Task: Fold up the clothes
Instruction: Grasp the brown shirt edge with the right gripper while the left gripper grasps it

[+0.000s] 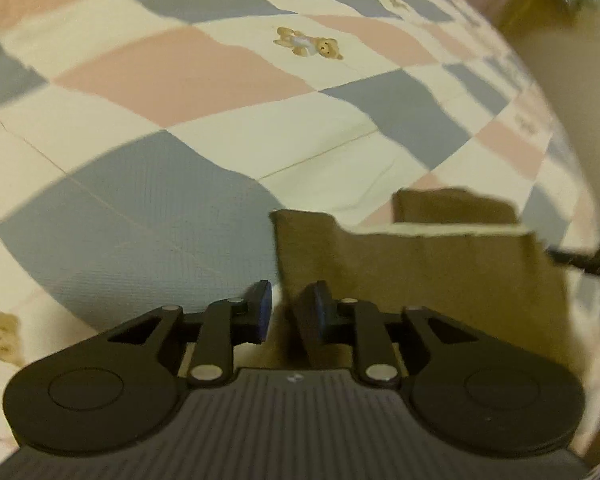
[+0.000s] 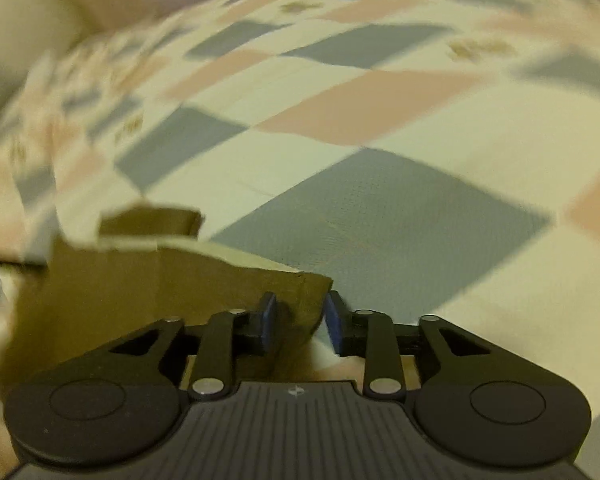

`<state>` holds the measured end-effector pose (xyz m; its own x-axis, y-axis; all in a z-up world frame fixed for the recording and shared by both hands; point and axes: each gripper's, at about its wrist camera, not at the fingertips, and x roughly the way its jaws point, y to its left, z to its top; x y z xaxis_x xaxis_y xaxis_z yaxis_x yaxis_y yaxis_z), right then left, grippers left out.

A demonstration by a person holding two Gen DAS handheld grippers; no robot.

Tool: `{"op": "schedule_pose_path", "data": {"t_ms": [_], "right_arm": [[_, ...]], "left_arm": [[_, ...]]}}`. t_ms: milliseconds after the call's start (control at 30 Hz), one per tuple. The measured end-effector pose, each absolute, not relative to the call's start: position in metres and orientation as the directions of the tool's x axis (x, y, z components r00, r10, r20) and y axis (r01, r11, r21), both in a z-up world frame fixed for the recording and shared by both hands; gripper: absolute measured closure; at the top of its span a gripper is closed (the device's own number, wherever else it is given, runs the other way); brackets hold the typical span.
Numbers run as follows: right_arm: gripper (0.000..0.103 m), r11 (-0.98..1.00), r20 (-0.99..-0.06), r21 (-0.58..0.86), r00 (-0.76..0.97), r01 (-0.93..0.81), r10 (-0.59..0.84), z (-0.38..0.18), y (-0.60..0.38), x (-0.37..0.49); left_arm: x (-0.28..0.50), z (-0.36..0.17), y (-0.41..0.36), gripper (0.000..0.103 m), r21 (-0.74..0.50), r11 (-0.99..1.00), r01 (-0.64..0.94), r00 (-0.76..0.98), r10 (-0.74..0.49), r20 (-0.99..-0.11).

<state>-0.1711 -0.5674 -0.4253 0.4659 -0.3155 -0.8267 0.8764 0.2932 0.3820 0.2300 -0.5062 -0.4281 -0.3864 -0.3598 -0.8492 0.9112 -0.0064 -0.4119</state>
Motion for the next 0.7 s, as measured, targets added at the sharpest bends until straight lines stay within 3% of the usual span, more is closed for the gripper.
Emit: {"op": "schedule_pose_path", "data": {"t_ms": [67,100,167,200,400,600,700], "right_arm": [[0.058,0.227,-0.801,0.463,0.514,0.857,-0.306,-0.431,-0.566,-0.180],[0.071,0.194,-0.787,0.502,0.538,0.843,-0.302,-0.433,-0.565,-0.185],[0.098,0.180,-0.765,0.537,0.566,0.824,-0.307,-0.434,-0.564,-0.186],[0.099,0.190,-0.757,0.538,0.570,0.821,-0.319,-0.431,-0.564,-0.184],[0.100,0.237,-0.729,0.498,0.550,0.834,-0.408,-0.407,-0.563,-0.180],[0.100,0.195,-0.729,0.493,0.525,0.848,-0.440,-0.411,-0.559,-0.187],[0.100,0.174,-0.728,0.490,0.511,0.854,-0.456,-0.413,-0.556,-0.190]], "left_arm": [[0.232,-0.428,-0.513,0.079,-0.445,0.002,0.895,-0.415,-0.357,-0.837],[0.231,-0.428,-0.517,0.081,-0.447,-0.002,0.894,-0.419,-0.355,-0.836],[0.223,-0.425,-0.523,0.096,-0.433,-0.036,0.901,-0.417,-0.355,-0.837],[0.217,-0.422,-0.525,0.101,-0.419,-0.064,0.906,-0.413,-0.363,-0.835],[0.206,-0.394,-0.515,0.102,-0.304,-0.177,0.936,-0.352,-0.450,-0.821],[0.195,-0.430,-0.522,0.102,-0.245,-0.145,0.959,-0.283,-0.388,-0.877],[0.200,-0.423,-0.514,0.102,-0.253,-0.136,0.958,-0.287,-0.429,-0.856]]}}
